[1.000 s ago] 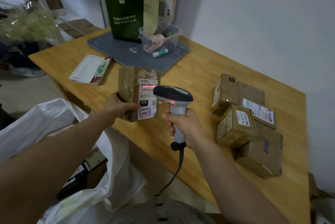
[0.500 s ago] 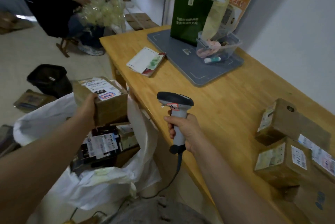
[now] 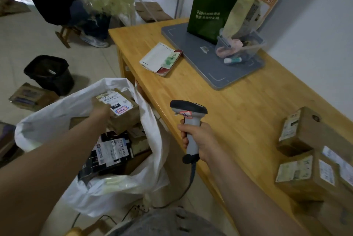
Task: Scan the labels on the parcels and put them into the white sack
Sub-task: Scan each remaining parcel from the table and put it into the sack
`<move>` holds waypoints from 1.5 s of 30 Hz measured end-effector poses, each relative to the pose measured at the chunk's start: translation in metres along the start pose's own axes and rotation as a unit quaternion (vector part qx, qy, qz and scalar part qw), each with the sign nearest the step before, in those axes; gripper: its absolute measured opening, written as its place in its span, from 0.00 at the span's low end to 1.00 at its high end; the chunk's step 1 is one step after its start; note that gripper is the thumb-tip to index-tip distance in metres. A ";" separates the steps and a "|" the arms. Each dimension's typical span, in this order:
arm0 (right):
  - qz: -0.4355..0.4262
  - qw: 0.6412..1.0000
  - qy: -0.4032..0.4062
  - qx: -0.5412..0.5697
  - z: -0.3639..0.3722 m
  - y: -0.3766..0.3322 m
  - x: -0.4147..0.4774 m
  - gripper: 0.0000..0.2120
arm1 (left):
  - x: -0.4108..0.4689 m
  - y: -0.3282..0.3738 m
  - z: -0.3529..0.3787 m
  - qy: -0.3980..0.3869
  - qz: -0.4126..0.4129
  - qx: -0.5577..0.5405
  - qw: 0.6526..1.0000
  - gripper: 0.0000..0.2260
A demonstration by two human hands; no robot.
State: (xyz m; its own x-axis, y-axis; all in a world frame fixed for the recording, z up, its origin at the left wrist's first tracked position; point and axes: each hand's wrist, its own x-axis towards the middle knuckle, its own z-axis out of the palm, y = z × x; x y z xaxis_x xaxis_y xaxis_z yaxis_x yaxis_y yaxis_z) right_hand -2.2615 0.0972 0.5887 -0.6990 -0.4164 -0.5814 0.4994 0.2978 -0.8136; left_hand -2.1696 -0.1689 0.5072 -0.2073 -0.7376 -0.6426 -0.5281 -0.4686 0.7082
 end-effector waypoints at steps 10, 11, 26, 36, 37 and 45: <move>-0.045 0.990 0.102 0.087 -0.060 0.006 -0.028 0.04 | -0.103 0.007 0.124 -0.106 0.318 0.265 0.904 0.26; -0.053 0.987 0.114 0.098 -0.068 0.008 -0.033 0.04 | -0.115 0.006 0.137 -0.117 0.350 0.272 0.889 0.26; -0.110 0.883 0.360 0.282 -0.211 0.058 -0.152 0.08 | -0.327 -0.028 0.319 -0.481 0.595 0.388 0.514 0.52; -0.078 0.836 0.429 0.334 -0.260 0.096 -0.181 0.06 | -0.380 -0.044 0.390 -0.407 0.572 0.520 0.486 0.56; -0.073 0.836 0.426 0.338 -0.263 0.098 -0.180 0.05 | -0.376 -0.042 0.389 -0.394 0.573 0.516 0.500 0.55; -0.040 0.832 0.409 0.373 -0.261 0.093 -0.152 0.08 | -0.370 -0.025 0.363 -0.453 0.583 0.586 0.333 0.44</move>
State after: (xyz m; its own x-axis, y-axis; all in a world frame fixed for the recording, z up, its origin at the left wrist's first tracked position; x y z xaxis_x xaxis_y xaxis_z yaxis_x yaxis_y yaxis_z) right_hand -2.2426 0.4127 0.6009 -0.7070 0.4063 -0.5789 0.3997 -0.4457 -0.8010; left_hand -2.3787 0.2926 0.6208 -0.7177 0.6129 -0.3305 0.4983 0.7836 0.3711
